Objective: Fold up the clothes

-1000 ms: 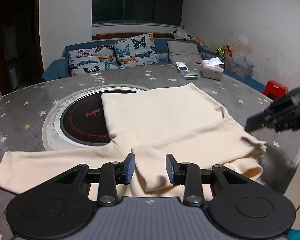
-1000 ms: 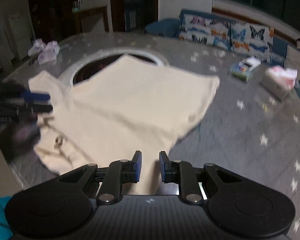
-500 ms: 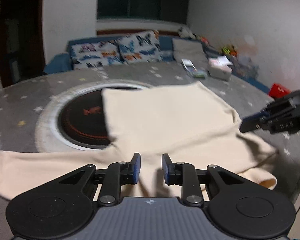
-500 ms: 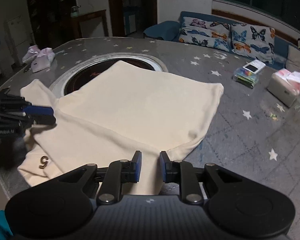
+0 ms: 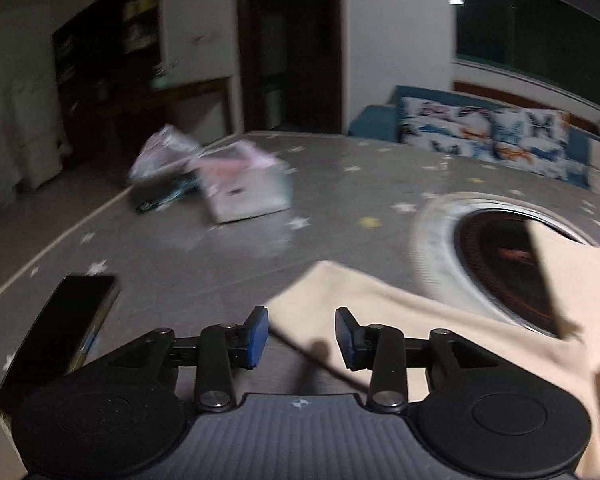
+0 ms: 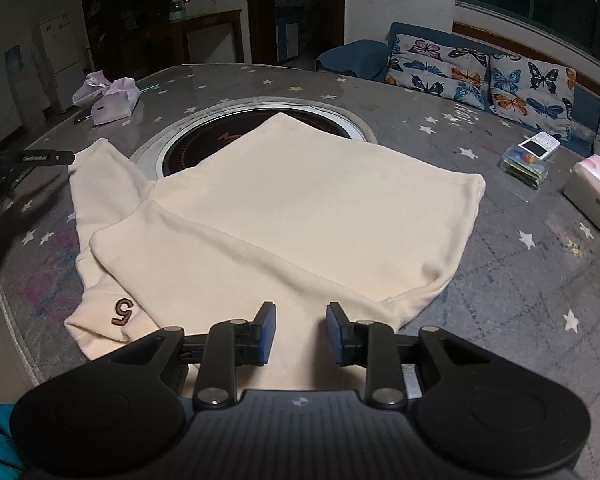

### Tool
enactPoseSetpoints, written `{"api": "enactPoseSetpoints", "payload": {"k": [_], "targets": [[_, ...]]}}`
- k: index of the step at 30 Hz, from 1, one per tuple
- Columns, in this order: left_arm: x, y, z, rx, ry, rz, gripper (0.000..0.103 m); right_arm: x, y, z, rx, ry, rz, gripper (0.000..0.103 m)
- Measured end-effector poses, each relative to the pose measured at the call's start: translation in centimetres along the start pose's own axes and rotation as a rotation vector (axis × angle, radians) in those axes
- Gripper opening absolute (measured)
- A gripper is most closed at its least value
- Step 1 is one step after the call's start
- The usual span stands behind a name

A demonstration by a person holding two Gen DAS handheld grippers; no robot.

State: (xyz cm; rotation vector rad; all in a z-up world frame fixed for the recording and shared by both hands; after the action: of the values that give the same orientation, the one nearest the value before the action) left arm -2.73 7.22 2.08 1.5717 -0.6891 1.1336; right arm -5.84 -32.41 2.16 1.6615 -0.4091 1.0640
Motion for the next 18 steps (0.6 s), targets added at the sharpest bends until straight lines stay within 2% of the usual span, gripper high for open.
{"api": "enactPoseSetpoints", "payload": {"k": [2, 5, 7, 8, 10, 12, 16, 18], "targets": [[-0.2, -0.8, -0.7, 0.021, 0.031, -0.020, 0.039, 0.0, 0.1, -0.2, 0.000, 0.001, 0.002, 0.028], [-0.5, -1.5, -1.4, 0.013, 0.087, -0.038, 0.037, 0.0, 0.3, -0.3, -0.004, -0.002, 0.004, 0.028], [-0.6, -1.7, -1.9, -0.001, 0.119, -0.037, 0.018, 0.0, 0.5, -0.3, -0.010, -0.006, 0.004, 0.028], [-0.6, -1.7, -2.0, -0.014, 0.135, -0.034, 0.012, 0.0, 0.6, -0.2, -0.014, -0.008, 0.004, 0.028], [-0.5, -1.7, -2.4, -0.032, 0.172, -0.028, 0.005, -0.1, 0.8, -0.1, -0.022, -0.017, 0.008, 0.028], [0.1, -1.0, -2.2, -0.055, 0.193, -0.003, 0.004, -0.2, 1.1, 0.1, -0.029, -0.023, 0.015, 0.028], [2.4, 2.0, 0.3, -0.183, 0.184, 0.085, 0.004, -0.3, 1.8, 0.4, -0.038, -0.036, 0.032, 0.028], [3.6, 4.1, 2.3, -0.278, 0.179, 0.120, 0.004, -0.5, 2.2, 0.7, -0.047, -0.044, 0.042, 0.028]]}}
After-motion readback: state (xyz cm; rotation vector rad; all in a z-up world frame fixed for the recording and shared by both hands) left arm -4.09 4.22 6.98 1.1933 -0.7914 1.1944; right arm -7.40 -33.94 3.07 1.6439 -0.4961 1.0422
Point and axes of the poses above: each gripper's, at about its wrist camera, not at the fingertips, and y roughly against the way its jaws point, z to its right, x to its top, the point moved 1 cm from there along -y, roughly the way its jaws point, and after that the axes turned 12 degrees about z, right-handed, at the moved point
